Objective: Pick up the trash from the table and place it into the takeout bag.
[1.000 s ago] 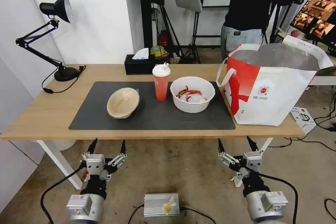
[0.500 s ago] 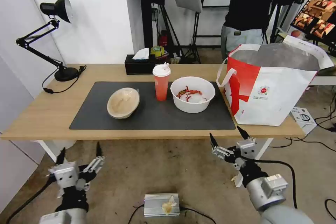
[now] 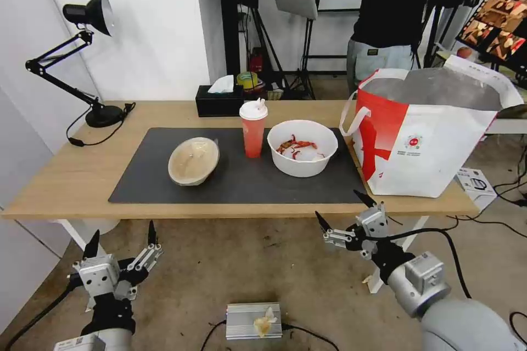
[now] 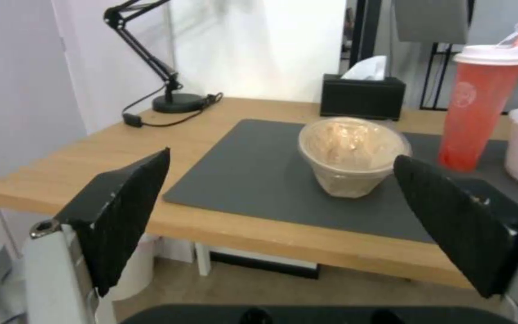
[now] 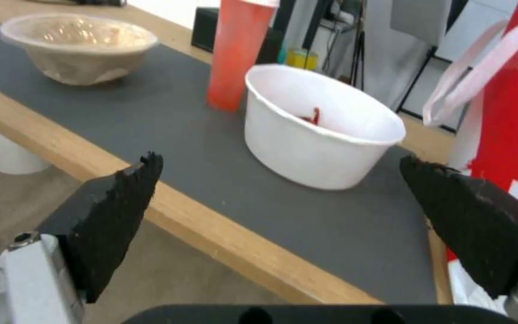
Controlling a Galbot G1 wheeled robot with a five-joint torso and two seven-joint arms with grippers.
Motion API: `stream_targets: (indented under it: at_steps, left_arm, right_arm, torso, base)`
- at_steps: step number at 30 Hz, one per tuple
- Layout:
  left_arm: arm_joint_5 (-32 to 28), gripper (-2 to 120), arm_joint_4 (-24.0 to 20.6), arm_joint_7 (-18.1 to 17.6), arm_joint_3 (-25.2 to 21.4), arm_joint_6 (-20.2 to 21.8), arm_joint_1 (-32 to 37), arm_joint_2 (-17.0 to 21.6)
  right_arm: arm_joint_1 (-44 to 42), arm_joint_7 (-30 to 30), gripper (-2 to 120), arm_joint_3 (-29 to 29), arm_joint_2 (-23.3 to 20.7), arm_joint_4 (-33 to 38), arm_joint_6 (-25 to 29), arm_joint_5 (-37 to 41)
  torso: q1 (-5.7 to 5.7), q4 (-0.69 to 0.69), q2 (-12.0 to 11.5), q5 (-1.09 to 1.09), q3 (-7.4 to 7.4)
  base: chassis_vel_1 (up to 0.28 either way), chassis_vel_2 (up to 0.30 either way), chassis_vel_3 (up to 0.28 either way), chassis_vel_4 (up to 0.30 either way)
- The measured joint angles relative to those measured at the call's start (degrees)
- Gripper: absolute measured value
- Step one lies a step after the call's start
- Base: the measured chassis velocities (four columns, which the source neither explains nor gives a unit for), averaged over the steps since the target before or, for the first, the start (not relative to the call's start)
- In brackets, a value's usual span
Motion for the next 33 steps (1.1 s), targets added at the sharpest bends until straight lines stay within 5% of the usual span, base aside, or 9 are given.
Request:
stream_targets:
  at_steps: [20,33]
  left_arm:
    - [-0.9,100,1.0,2.3,1.3,-1.5,-0.8,-0.6]
    - [-0.3,100,1.2,2.7,1.9,-1.7,-0.7,-1.5]
  right_arm:
    - [10.1,-5.3,100,1.0,-4.6,-3.5,4.6,2.2]
    - [25.2,-11.6,100,-6.7,-7.8,-11.3,8.7,7.8]
  torso:
    - [0.0,0.0,0.0,-0.01,0.0]
    - [0.0,0.0,0.0,-0.01,0.0]
  base:
    - [0.0,0.0,0.0,0.0]
    - [0.0,0.0,0.0,0.0]
